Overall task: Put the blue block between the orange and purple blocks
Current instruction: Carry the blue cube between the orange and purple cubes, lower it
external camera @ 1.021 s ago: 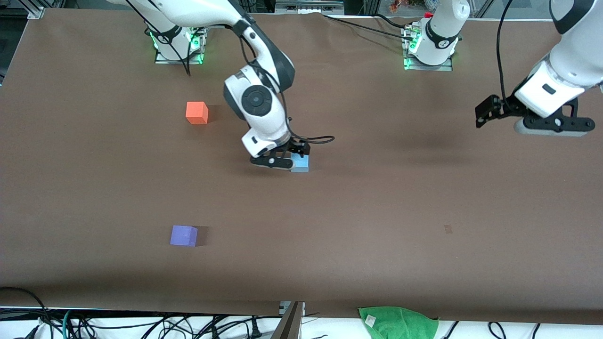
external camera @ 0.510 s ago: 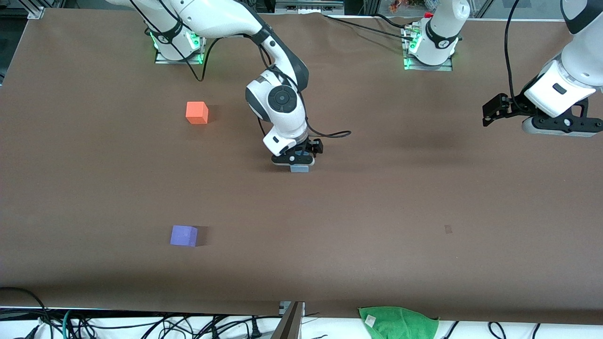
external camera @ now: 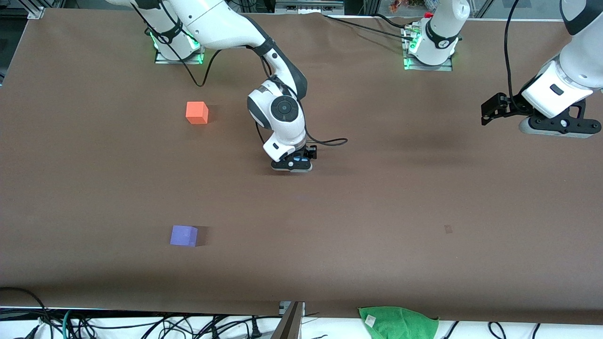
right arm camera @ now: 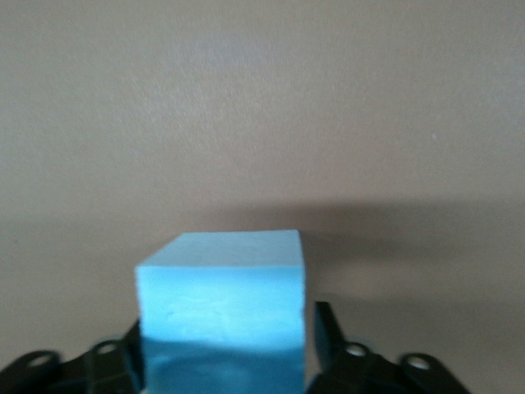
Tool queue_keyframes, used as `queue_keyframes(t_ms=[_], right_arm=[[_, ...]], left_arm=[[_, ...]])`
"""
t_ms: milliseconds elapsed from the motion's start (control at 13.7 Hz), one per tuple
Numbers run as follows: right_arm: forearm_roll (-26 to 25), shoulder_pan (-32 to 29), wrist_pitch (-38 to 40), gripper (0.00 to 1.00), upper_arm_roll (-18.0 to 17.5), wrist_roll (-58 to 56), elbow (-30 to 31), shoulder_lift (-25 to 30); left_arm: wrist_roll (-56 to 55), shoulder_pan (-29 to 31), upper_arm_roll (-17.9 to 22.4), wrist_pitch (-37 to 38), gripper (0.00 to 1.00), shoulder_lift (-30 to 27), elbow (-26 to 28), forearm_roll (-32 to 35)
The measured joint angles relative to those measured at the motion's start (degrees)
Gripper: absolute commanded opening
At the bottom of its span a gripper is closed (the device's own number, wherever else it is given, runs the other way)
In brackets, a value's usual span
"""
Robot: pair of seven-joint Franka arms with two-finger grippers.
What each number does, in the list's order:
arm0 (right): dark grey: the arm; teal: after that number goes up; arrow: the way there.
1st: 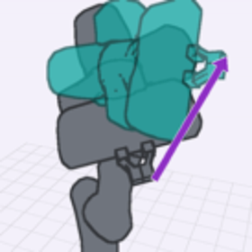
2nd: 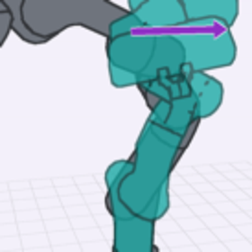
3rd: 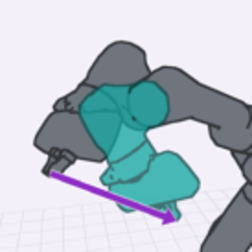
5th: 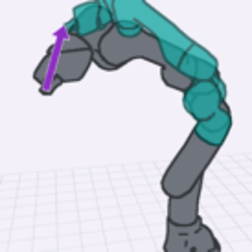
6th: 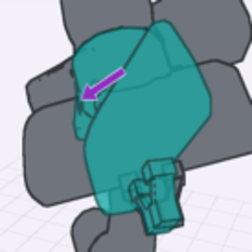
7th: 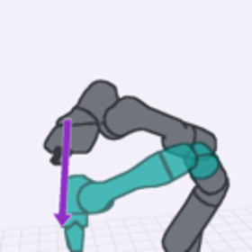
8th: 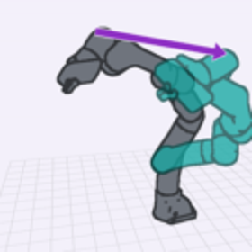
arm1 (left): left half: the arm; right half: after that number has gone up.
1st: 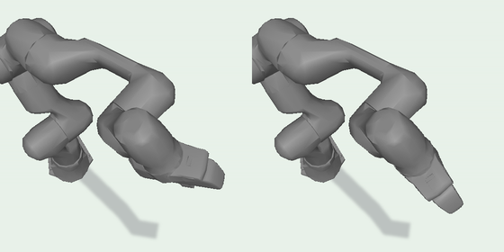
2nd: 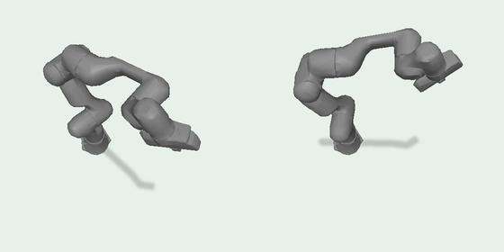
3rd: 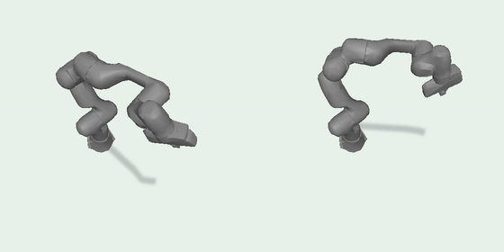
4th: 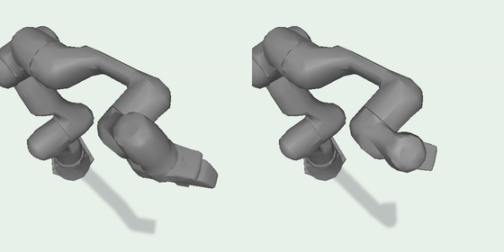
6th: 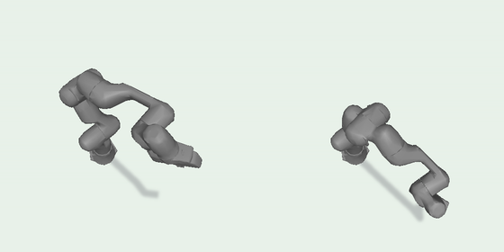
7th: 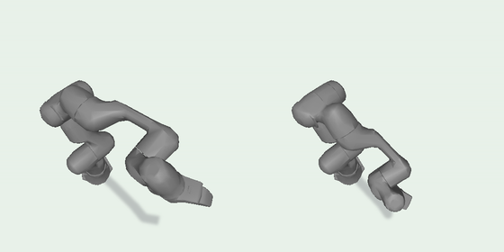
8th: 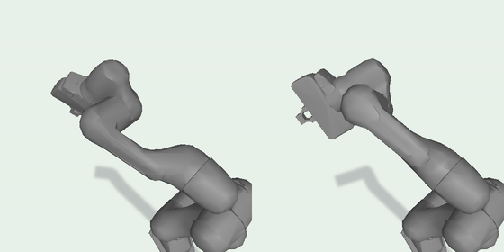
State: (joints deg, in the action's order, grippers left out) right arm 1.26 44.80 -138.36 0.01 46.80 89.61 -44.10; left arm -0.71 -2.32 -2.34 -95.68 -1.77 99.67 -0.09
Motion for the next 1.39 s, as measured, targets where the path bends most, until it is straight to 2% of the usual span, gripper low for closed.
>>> queue_keyframes(t_ms=[73, 146, 365, 656, 875, 1094, 1167, 1312, 1385], right_arm=[[0.0, -0.09, 0.0, 0.2, 0.1, -0.03, -0.41, 0.02], [-0.03, -0.3, 0.04, 0.15, 0.19, -0.19, -0.71, 0.05], [-0.12, -3.81, 2.13, 0.15, 1.03, -5.29, -1.11, 0.27], [-0.13, -16.31, 12.87, 0.15, 1.68, -20.27, -0.52, 5.52], [-0.12, -24.79, 12.92, 0.17, 1.7, -30.5, 9.61, 13.43], [-0.12, -28.6, 1.27, 0.19, 1.65, -33.99, 25.59, 19.69], [-0.12, -28.64, -2.29, 0.23, 1.5, -33.99, 29.27, 20.29], [-0.11, -28.53, -5.03, 0.3, 0.98, -33.79, 32.05, 20.35], [-0.11, -28.51, -5.21, 0.39, 0.86, -33.73, 32.22, 20.35]], left_arm=[[0.0, 0.01, 0.03, 0.04, 1.0, 0.0, -0.08, 0.0], [0.0, 0.02, 0.05, 0.06, 1.0, 0.0, -0.13, 0.0], [0.0, 0.04, 0.11, 0.08, 1.0, 0.01, -0.5, 0.0], [0.02, 0.09, 0.22, 0.1, 1.0, 1.19, -3.76, 0.0], [0.03, 0.1, 0.24, 1.3, 1.0, 2.87, -5.54, 0.0], [0.04, 0.1, 0.25, 1.49, 1.0, 3.32, -5.76, -0.06], [0.04, 0.1, 0.24, 1.49, 1.0, 3.42, -5.81, -0.12], [0.04, 0.1, 0.24, 1.49, 1.0, 4.27, -6.06, -0.28], [0.04, 0.09, 0.24, 1.45, 1.0, 5.31, -6.68, -0.42]])
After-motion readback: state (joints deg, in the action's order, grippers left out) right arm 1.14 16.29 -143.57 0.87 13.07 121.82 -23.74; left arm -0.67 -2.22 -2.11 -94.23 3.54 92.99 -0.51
